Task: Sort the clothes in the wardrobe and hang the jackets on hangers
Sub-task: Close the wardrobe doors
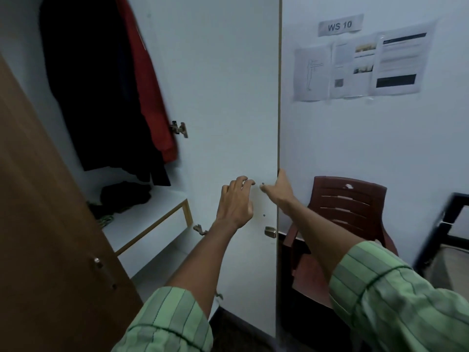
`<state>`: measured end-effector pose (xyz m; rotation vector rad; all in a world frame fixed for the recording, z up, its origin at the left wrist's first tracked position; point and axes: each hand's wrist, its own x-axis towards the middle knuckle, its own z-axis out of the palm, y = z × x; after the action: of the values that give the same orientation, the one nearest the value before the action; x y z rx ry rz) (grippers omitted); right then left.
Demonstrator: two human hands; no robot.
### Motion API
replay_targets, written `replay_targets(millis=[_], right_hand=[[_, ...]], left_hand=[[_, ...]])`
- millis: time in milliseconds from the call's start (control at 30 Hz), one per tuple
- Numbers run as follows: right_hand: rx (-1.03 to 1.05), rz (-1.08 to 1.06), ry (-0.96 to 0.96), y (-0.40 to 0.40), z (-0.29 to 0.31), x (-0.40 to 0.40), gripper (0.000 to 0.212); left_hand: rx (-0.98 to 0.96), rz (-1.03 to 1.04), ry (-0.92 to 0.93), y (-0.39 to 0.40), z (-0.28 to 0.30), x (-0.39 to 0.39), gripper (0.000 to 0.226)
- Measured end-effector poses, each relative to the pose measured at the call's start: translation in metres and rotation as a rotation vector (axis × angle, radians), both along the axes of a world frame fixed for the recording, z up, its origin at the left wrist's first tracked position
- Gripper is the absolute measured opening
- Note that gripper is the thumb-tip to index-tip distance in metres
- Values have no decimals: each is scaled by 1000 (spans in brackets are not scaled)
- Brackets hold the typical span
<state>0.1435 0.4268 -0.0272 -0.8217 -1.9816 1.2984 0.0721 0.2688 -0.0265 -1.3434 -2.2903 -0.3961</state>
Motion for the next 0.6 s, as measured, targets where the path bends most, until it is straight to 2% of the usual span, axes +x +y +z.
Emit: replay_targets(millis=[67,167,333,433,600], right_hand=[[-83,13,52,3,-1,-1,53],[-140,-75,105,-3,4,-3,40],[-70,-283,129,-36,6,0,63],[-43,-197,109,-55,8,-2,64],[-82,122,169,-101,8,-15,54]], left_hand=[[0,-7,30,-9,2,1,60],[5,16,44,-27,0,-5,59],[80,63,26,-51,-3,-12,47],[143,-2,47,-67,-1,-13,45],[202,-7,47,-94,4,-5,56]])
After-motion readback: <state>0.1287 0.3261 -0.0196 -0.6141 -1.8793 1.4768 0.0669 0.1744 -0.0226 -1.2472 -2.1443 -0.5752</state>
